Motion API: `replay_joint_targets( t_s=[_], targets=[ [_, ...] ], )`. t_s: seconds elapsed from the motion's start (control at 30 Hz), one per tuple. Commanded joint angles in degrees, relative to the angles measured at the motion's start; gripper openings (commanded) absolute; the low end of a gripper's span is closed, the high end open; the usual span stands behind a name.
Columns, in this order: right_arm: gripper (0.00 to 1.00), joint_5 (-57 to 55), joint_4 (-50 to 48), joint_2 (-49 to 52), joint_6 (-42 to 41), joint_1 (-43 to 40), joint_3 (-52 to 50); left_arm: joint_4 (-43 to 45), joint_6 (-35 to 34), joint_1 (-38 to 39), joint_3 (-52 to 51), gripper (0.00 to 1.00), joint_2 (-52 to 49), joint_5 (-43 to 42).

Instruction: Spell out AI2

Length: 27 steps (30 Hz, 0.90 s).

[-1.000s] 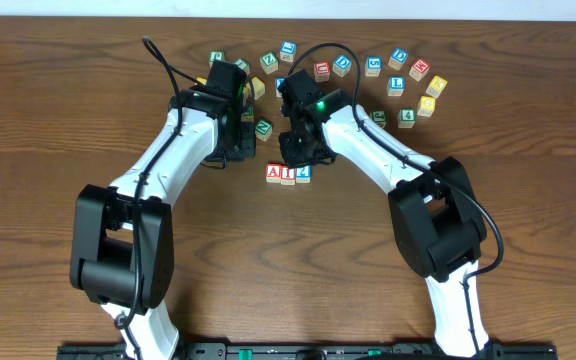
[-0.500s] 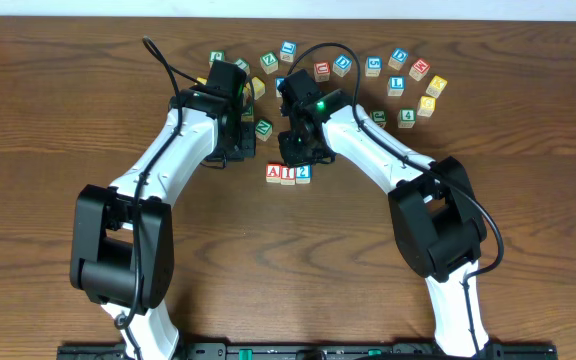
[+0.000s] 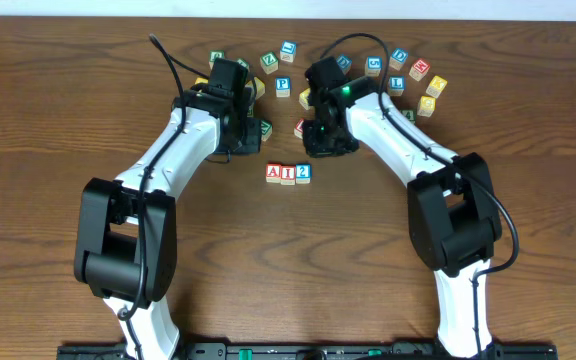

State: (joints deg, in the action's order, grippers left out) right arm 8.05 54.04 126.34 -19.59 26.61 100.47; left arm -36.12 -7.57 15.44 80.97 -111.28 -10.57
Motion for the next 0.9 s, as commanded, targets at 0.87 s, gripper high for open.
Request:
replay_joint_targets(
  t_s=[0.87],
  targets=[
    [0.42,-3.65,-3.61,-1.84,-6.51,-0.70,-7.69,3.19,-1.03,5.60,-0.50,0.08,-5.22,-3.76]
  ],
)
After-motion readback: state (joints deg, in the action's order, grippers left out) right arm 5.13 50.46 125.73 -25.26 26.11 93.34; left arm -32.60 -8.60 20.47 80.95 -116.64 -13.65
